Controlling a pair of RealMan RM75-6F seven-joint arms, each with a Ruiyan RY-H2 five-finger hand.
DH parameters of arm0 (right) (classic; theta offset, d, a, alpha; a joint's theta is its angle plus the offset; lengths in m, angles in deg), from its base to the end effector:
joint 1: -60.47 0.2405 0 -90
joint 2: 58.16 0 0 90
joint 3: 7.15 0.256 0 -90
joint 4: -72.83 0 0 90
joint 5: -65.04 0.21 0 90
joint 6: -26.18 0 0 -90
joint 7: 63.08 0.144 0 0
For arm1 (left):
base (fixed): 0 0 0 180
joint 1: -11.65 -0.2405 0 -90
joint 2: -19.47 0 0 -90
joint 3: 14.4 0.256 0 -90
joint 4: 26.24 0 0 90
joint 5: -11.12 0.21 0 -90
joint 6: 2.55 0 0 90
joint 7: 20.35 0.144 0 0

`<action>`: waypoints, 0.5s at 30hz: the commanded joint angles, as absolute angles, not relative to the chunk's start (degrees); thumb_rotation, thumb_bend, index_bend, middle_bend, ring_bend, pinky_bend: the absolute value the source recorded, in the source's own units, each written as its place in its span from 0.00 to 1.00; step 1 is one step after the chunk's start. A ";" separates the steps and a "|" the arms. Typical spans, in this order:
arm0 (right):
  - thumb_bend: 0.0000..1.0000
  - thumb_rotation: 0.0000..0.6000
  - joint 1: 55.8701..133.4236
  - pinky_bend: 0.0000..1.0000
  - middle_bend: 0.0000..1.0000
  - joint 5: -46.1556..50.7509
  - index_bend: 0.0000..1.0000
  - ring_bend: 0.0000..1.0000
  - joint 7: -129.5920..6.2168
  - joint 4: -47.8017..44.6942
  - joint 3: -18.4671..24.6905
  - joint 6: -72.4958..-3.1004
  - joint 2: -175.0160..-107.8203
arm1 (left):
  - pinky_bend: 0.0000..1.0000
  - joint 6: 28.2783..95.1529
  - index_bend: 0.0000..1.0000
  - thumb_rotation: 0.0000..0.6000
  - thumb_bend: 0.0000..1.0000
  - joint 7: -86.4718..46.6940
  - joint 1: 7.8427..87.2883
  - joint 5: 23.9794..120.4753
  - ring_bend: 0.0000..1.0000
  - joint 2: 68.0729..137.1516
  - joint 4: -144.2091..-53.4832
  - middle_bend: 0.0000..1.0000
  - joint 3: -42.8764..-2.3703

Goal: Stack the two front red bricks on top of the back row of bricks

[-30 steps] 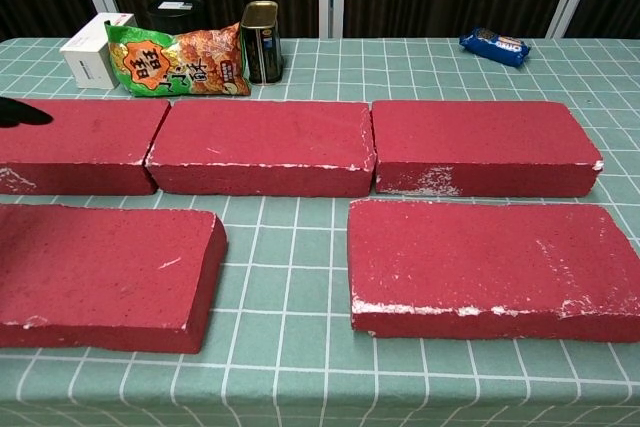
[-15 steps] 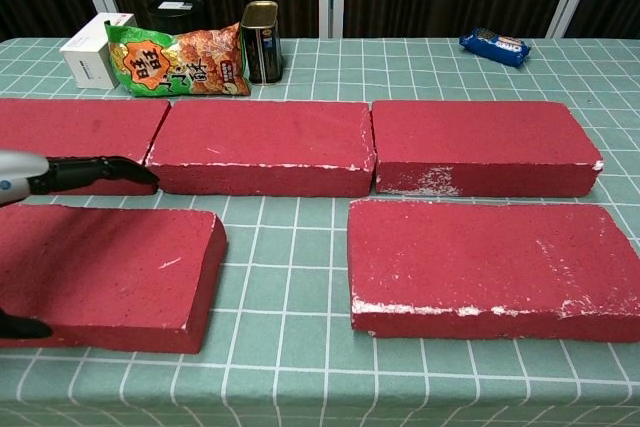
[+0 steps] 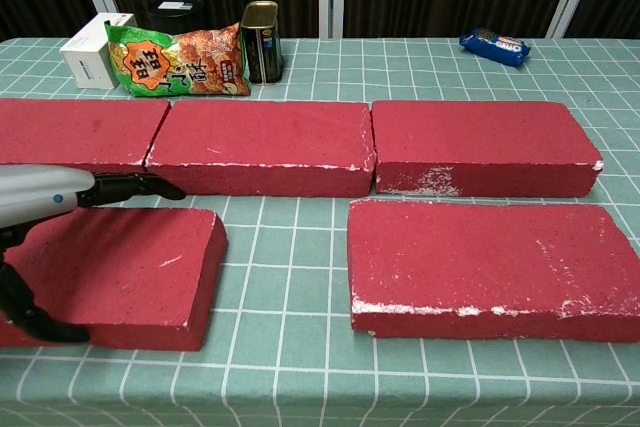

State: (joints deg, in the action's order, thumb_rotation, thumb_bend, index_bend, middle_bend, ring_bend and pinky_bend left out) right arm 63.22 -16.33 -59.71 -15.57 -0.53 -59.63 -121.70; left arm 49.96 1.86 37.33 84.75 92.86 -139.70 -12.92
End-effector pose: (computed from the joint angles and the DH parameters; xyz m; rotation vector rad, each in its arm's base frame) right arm -0.3356 -0.1827 0.1861 1.2465 -0.8796 0.8830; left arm -0.1743 0.1972 0.0117 -2.0702 -1.2436 -0.7858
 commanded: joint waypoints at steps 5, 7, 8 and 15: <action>0.18 1.00 63.20 0.00 0.00 -16.21 0.00 0.00 -59.58 -15.20 -0.41 -59.74 -122.03 | 0.02 51.07 0.02 1.00 0.02 2.11 37.65 82.75 0.00 92.79 -139.43 0.03 -12.42; 0.18 1.00 63.20 0.00 0.00 -16.20 0.00 0.00 -59.66 -15.20 -0.38 -59.77 -122.13 | 0.02 51.16 0.02 1.00 0.02 2.09 37.80 82.03 0.00 92.72 -139.39 0.06 -12.30; 0.18 1.00 63.21 0.00 0.00 -16.19 0.00 0.00 -59.71 -15.21 -0.37 -59.77 -122.17 | 0.02 51.22 0.02 1.00 0.02 2.03 37.86 81.88 0.00 92.70 -139.39 0.09 -12.25; 0.19 1.00 63.24 0.00 0.00 -16.01 0.00 0.00 -60.00 -15.25 -0.31 -59.66 -122.30 | 0.02 51.76 0.02 1.00 0.02 1.69 38.22 81.36 0.00 92.63 -139.39 0.14 -11.83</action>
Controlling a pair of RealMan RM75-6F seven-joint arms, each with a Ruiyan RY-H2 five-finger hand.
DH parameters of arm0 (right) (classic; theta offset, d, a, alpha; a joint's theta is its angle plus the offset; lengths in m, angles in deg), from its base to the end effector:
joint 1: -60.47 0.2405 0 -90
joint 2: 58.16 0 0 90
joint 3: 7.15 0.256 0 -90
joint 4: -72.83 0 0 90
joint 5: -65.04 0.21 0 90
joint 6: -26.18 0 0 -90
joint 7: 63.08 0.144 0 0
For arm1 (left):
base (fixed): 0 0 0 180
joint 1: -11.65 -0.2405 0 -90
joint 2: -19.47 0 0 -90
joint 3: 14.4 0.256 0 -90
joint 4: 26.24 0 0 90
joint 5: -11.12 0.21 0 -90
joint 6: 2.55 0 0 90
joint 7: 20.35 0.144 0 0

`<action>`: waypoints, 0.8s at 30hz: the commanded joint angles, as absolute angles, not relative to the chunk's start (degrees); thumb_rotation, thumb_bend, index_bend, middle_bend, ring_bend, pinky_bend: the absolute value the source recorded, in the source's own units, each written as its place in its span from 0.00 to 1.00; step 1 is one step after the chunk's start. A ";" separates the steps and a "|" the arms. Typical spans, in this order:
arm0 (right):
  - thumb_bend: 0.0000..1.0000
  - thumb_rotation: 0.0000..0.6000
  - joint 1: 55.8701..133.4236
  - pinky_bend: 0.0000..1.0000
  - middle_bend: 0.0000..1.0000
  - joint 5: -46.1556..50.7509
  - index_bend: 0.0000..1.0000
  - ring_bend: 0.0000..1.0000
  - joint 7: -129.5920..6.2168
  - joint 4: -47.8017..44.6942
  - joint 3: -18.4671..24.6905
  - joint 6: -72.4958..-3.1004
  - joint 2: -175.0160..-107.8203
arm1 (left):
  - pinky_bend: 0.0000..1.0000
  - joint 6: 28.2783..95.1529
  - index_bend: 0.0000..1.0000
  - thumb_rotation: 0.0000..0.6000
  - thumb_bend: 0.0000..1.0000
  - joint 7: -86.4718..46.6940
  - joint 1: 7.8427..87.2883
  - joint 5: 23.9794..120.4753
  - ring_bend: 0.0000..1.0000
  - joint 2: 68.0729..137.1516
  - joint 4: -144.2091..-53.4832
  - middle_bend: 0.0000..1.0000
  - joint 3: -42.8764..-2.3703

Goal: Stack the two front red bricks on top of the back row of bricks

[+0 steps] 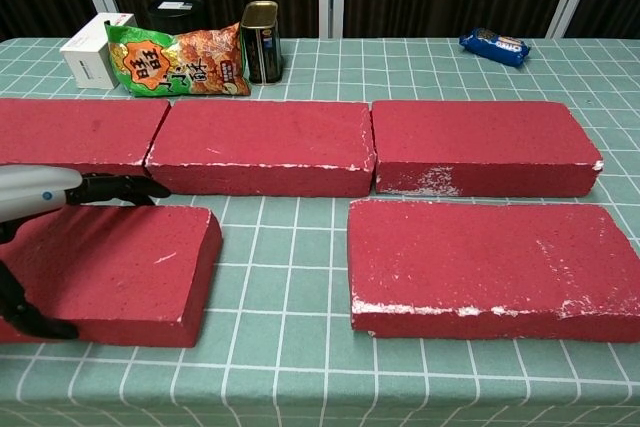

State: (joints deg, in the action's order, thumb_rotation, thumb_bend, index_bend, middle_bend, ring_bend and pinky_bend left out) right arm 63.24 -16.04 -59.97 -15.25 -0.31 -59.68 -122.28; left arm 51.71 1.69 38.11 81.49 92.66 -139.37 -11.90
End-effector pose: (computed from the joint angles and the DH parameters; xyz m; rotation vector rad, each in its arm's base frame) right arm -0.3363 -0.1835 0.1843 1.2391 -0.8786 0.8833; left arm -0.1831 0.2000 0.0136 -2.0206 -1.2765 -0.7522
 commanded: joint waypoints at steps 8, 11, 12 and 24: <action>0.20 1.00 63.19 0.00 0.00 -15.66 0.00 0.00 -60.11 -15.17 -0.25 -59.50 -122.44 | 0.02 52.38 0.08 1.00 0.02 2.44 38.71 80.96 0.00 92.76 -139.48 0.16 -11.25; 0.20 1.00 63.17 0.00 0.00 -15.58 0.00 0.00 -60.06 -15.04 -0.26 -59.43 -122.51 | 0.02 52.94 0.11 1.00 0.02 2.56 38.71 81.43 0.00 92.87 -139.64 0.16 -11.05; 0.20 1.00 63.16 0.00 0.00 -15.54 0.00 0.00 -60.05 -15.00 -0.25 -59.41 -122.53 | 0.02 53.12 0.12 1.00 0.02 2.49 38.69 81.61 0.00 92.84 -139.77 0.17 -11.01; 0.20 1.00 62.98 0.00 0.00 -15.54 0.00 0.00 -59.97 -15.27 0.03 -59.91 -122.15 | 0.02 55.67 0.12 1.00 0.03 1.19 39.02 85.14 0.00 88.66 -144.13 0.18 -11.75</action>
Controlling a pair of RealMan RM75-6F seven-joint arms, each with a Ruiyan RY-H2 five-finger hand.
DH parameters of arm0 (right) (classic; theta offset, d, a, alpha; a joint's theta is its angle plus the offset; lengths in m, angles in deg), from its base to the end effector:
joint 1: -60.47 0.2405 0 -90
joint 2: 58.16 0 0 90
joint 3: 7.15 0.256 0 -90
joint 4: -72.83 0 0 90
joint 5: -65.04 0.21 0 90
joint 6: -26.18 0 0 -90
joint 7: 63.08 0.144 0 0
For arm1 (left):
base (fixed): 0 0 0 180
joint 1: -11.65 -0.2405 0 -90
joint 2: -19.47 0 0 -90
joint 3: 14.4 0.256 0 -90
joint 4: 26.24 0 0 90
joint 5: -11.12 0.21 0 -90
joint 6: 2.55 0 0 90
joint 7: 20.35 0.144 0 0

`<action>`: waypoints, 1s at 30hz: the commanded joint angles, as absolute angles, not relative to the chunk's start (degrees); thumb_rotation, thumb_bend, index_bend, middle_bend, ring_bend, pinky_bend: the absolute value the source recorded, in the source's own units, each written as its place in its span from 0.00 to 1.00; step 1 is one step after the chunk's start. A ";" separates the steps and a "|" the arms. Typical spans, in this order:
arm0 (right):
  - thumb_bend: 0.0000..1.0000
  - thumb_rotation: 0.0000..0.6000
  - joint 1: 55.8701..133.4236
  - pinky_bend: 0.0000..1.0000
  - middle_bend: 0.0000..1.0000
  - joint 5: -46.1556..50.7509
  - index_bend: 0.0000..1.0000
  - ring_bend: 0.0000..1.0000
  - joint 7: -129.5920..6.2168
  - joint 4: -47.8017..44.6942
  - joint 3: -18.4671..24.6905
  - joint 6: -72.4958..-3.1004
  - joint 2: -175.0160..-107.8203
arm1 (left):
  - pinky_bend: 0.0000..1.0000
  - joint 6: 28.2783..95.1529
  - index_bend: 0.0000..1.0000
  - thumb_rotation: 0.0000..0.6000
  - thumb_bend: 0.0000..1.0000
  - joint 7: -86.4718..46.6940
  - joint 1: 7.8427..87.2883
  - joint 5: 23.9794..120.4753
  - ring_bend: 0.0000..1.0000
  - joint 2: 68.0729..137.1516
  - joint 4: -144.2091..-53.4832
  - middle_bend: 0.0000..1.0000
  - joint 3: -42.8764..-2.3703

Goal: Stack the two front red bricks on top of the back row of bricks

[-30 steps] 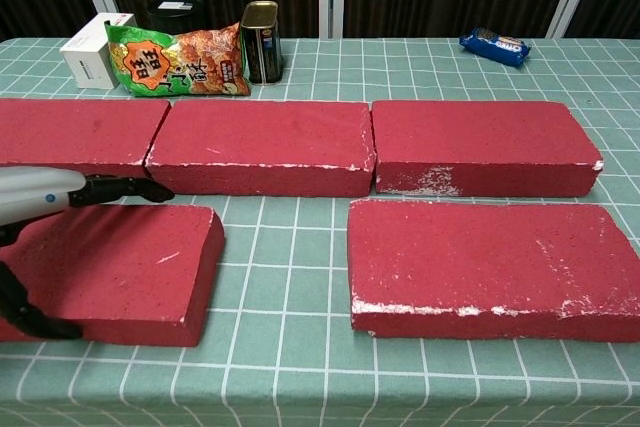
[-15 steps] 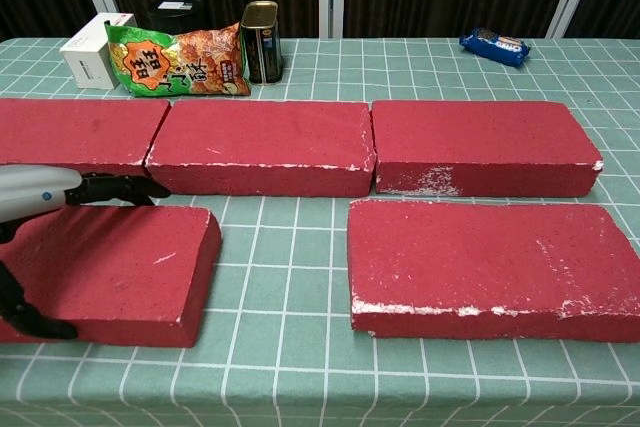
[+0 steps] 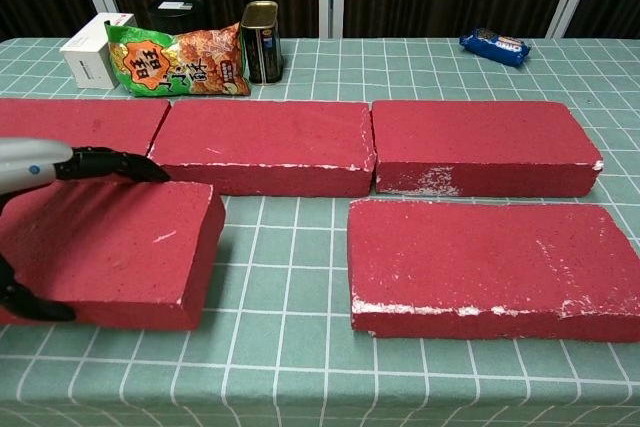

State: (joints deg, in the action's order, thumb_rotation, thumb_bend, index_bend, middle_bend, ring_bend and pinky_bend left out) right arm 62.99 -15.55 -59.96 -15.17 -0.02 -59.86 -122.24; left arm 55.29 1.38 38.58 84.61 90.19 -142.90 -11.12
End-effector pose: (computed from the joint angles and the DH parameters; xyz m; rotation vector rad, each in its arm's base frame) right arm -0.3378 -0.1828 0.1864 1.2250 -0.8764 0.8799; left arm -0.1693 0.1994 0.0304 -2.0143 -1.2213 -0.8270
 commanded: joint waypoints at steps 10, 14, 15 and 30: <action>0.20 1.00 62.71 0.00 0.00 -15.86 0.00 0.00 -60.22 -17.04 0.60 -61.14 -120.79 | 0.02 51.00 0.12 1.00 0.03 -5.15 46.37 78.35 0.00 80.39 -144.63 0.18 -21.54; 0.20 1.00 62.62 0.00 0.00 -15.96 0.00 0.00 -60.49 -17.91 0.76 -61.52 -120.22 | 0.02 47.27 0.12 1.00 0.03 -9.56 49.80 74.88 0.00 81.45 -139.13 0.18 -24.81; 0.20 1.00 62.58 0.00 0.00 -15.91 0.00 0.00 -60.60 -18.16 0.79 -61.57 -120.03 | 0.02 45.99 0.12 1.00 0.03 -10.82 50.70 74.14 0.00 82.09 -137.42 0.18 -25.33; 0.20 1.00 61.75 0.00 0.00 -15.32 0.00 0.00 -61.07 -20.08 1.24 -62.80 -118.23 | 0.02 36.24 0.12 1.00 0.03 -18.71 57.77 75.19 0.00 89.10 -122.54 0.18 -26.15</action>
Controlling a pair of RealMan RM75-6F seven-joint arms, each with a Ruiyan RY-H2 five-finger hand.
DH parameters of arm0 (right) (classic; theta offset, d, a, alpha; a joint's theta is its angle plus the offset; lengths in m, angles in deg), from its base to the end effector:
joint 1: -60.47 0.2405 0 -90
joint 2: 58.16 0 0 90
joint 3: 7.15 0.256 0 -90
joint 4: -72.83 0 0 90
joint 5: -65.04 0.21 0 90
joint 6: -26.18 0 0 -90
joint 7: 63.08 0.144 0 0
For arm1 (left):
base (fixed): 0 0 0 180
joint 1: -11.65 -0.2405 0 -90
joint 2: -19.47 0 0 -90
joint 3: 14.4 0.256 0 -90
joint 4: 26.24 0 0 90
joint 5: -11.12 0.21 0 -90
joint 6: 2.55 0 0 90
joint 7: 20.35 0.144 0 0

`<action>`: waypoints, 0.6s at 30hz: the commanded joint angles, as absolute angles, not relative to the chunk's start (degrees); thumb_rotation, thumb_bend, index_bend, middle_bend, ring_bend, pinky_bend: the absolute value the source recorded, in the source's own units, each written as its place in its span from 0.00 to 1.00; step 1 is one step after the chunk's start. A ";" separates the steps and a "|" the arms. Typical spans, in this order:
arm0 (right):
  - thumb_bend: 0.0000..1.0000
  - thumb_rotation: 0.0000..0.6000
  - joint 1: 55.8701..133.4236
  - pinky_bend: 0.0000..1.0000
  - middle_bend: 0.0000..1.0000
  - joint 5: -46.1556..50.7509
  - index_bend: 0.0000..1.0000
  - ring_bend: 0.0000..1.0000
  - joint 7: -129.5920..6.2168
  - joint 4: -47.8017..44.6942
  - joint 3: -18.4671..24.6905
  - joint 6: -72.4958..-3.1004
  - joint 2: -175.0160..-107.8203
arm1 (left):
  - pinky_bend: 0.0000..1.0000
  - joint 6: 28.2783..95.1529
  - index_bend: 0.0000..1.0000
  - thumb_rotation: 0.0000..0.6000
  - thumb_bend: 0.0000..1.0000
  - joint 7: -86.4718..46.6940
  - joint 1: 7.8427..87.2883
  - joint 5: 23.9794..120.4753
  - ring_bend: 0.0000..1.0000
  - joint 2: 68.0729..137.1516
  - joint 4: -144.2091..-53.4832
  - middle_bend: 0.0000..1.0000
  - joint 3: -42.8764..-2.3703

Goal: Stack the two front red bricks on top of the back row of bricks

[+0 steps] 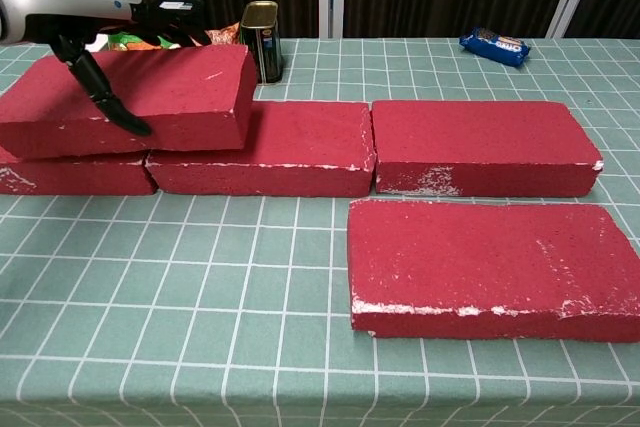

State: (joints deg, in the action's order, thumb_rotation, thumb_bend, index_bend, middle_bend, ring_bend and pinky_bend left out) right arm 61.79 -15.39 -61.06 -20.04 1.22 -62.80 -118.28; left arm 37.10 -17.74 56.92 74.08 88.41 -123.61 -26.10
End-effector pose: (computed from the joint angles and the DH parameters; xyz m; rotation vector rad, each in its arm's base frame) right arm -0.3244 -0.1791 0.2094 1.1859 -0.8283 0.9060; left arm -0.1407 0.3491 0.0524 -1.9706 -1.2176 -0.9028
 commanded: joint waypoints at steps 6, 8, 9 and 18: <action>0.20 1.00 61.66 0.00 0.00 -14.91 0.00 0.00 -61.16 -20.08 1.25 -62.61 -118.25 | 0.02 34.45 0.11 1.00 0.03 -20.71 59.09 76.40 0.00 89.12 -120.75 0.18 -25.89; 0.20 1.00 61.73 0.00 0.00 -14.82 0.00 0.00 -61.22 -20.01 1.25 -62.43 -118.32 | 0.02 34.25 0.11 1.00 0.03 -21.07 59.25 76.51 0.00 89.12 -120.37 0.18 -25.68; 0.20 1.00 61.77 0.00 0.00 -14.78 0.00 0.00 -61.23 -19.99 1.25 -62.34 -118.35 | 0.02 34.18 0.11 1.00 0.03 -21.16 59.34 76.56 0.00 89.15 -120.15 0.18 -25.56; 0.20 1.00 61.95 0.00 0.00 -14.68 0.00 0.00 -61.65 -19.88 1.16 -61.90 -118.68 | 0.02 34.63 0.11 1.00 0.03 -20.73 59.72 75.06 0.00 90.14 -118.20 0.19 -24.29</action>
